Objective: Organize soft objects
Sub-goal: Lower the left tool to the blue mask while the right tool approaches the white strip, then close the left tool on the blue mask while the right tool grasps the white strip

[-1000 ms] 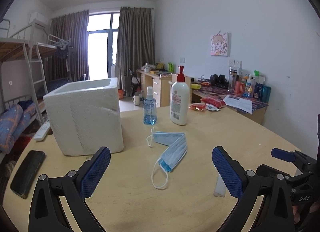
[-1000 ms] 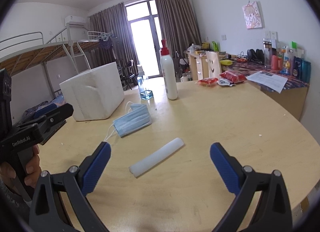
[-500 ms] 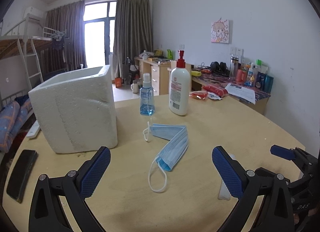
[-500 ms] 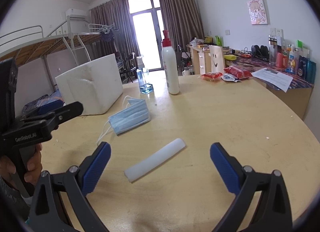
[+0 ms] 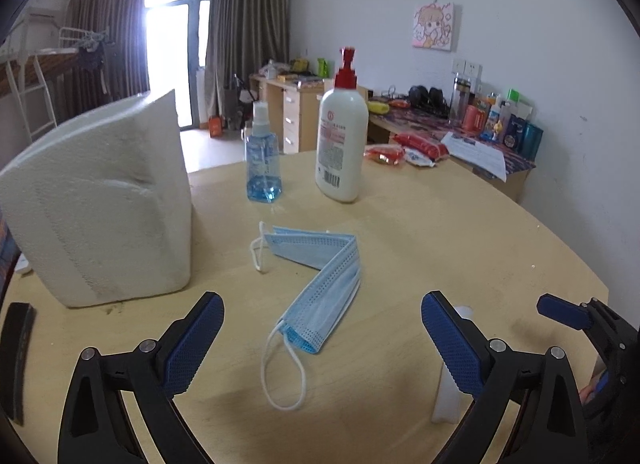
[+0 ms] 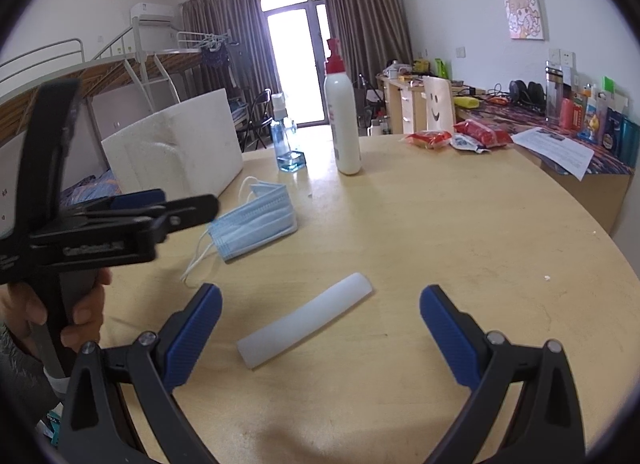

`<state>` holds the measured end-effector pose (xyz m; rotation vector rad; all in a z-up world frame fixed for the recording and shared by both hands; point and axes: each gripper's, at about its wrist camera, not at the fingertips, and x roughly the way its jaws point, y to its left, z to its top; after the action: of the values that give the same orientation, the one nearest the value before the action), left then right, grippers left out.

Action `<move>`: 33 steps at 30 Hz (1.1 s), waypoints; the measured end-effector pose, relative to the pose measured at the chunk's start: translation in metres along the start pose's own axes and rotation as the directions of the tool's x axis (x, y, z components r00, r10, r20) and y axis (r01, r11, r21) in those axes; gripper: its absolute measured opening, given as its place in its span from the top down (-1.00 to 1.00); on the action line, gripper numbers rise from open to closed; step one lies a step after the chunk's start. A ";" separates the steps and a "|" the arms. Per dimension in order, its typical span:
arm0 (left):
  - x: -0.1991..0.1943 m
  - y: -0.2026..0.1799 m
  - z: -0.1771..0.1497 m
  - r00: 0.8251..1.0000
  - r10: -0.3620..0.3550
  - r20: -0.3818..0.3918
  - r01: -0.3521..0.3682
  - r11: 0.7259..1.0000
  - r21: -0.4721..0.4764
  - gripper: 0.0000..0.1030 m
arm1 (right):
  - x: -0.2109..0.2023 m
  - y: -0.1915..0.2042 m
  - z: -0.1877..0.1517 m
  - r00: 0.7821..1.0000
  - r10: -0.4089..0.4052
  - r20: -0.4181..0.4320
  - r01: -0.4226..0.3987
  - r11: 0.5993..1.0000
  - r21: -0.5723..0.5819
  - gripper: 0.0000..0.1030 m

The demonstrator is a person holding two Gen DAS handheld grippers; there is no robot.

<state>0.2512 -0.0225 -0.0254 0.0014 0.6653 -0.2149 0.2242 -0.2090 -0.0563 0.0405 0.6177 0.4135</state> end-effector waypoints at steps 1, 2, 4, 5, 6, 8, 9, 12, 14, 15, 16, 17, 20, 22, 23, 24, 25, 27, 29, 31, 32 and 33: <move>0.008 0.001 0.001 1.000 -0.009 -0.023 0.009 1.000 -0.006 -0.85 | 0.001 0.000 0.001 1.000 0.005 -0.003 -0.005 1.000 0.000 -0.96; 0.014 0.002 0.002 0.999 -0.008 -0.044 0.008 1.000 -0.007 -0.79 | 0.002 0.001 0.001 1.000 0.007 -0.005 -0.007 1.000 0.000 -0.96; 0.023 0.005 0.002 0.998 -0.014 -0.065 0.014 1.000 -0.012 -0.76 | 0.003 0.002 0.001 1.000 0.007 -0.011 -0.007 1.000 -0.006 -0.96; 0.027 0.007 0.001 0.997 -0.013 -0.074 0.012 1.000 -0.016 -0.69 | 0.004 0.003 0.002 1.000 0.004 -0.015 -0.004 1.000 -0.008 -0.96; 0.031 0.009 0.000 0.996 -0.011 -0.086 0.009 1.000 -0.024 -0.65 | 0.006 0.003 0.002 1.000 0.002 -0.023 -0.002 1.000 -0.010 -0.96; 0.037 0.011 -0.001 0.994 -0.031 -0.105 0.028 0.999 -0.029 -0.53 | 0.009 0.004 0.002 0.999 0.006 -0.040 -0.006 1.000 -0.008 -0.96; 0.040 0.012 -0.001 0.992 -0.042 -0.118 0.038 0.999 -0.029 -0.52 | 0.010 0.005 0.001 0.999 0.010 -0.045 -0.011 1.000 -0.009 -0.96; 0.046 0.010 -0.003 0.988 -0.063 -0.139 0.061 0.998 -0.019 -0.40 | 0.012 0.008 0.001 0.998 0.006 -0.059 -0.007 1.000 -0.020 -0.89; 0.048 0.010 -0.002 0.987 -0.074 -0.140 0.073 0.997 -0.009 -0.35 | 0.013 0.009 0.001 0.998 0.009 -0.066 -0.010 1.000 -0.020 -0.88; 0.049 0.011 -0.002 0.987 -0.073 -0.141 0.072 0.997 -0.008 -0.32 | 0.012 0.009 0.000 0.998 0.010 -0.066 -0.012 1.000 -0.020 -0.88; 0.050 0.012 -0.002 0.987 -0.068 -0.144 0.068 0.998 -0.011 -0.23 | 0.012 0.009 0.000 0.998 0.010 -0.067 -0.012 1.000 -0.020 -0.88; 0.050 0.012 -0.002 0.986 -0.078 -0.146 0.077 0.997 -0.016 -0.11 | 0.012 0.009 0.000 0.998 0.010 -0.069 -0.011 1.000 -0.018 -0.88; 0.056 0.013 -0.003 0.980 -0.099 -0.171 0.096 0.995 -0.026 0.18 | 0.013 0.009 0.001 0.997 0.007 -0.072 -0.008 1.000 -0.016 -0.88; 0.061 0.014 -0.006 0.977 -0.092 -0.192 0.088 0.996 -0.027 0.32 | 0.014 0.009 0.001 0.997 0.006 -0.075 -0.007 1.000 -0.015 -0.88; 0.064 0.015 -0.007 0.974 -0.095 -0.206 0.091 0.995 -0.028 0.35 | 0.014 0.009 0.001 0.997 0.007 -0.076 -0.008 1.000 -0.014 -0.88; 0.064 0.015 -0.007 0.975 -0.100 -0.199 0.096 0.995 -0.030 0.40 | 0.014 0.009 0.000 0.997 0.007 -0.078 -0.008 1.000 -0.013 -0.88; 0.063 0.016 -0.007 0.974 -0.110 -0.199 0.105 0.994 -0.035 0.51 | 0.015 0.009 0.000 0.997 0.006 -0.079 -0.007 1.000 -0.014 -0.87; 0.065 0.015 -0.008 0.972 -0.123 -0.203 0.117 0.992 -0.039 0.66 | 0.016 0.010 0.000 0.996 0.001 -0.085 -0.003 1.000 -0.015 -0.86; 0.066 0.014 -0.008 0.967 -0.143 -0.209 0.136 0.990 -0.044 0.83 | 0.016 0.011 0.000 0.996 -0.001 -0.094 -0.001 1.000 -0.019 -0.76; 0.066 0.016 -0.008 0.967 -0.149 -0.207 0.141 0.989 -0.054 0.86 | 0.018 0.012 0.000 0.995 -0.004 -0.104 0.002 1.000 -0.020 -0.70; 0.066 0.017 -0.008 0.966 -0.153 -0.206 0.144 0.988 -0.059 0.87 | 0.019 0.012 0.000 0.994 -0.008 -0.111 0.006 1.000 -0.019 -0.66; 0.065 0.019 -0.008 0.967 -0.155 -0.202 0.145 0.987 -0.066 0.87 | 0.021 0.013 0.000 0.993 -0.012 -0.120 0.009 1.000 -0.018 -0.65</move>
<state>0.3000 -0.0167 -0.0728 -0.0767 0.8790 -0.3469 0.2349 -0.1892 -0.0661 -0.0041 0.7323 0.4131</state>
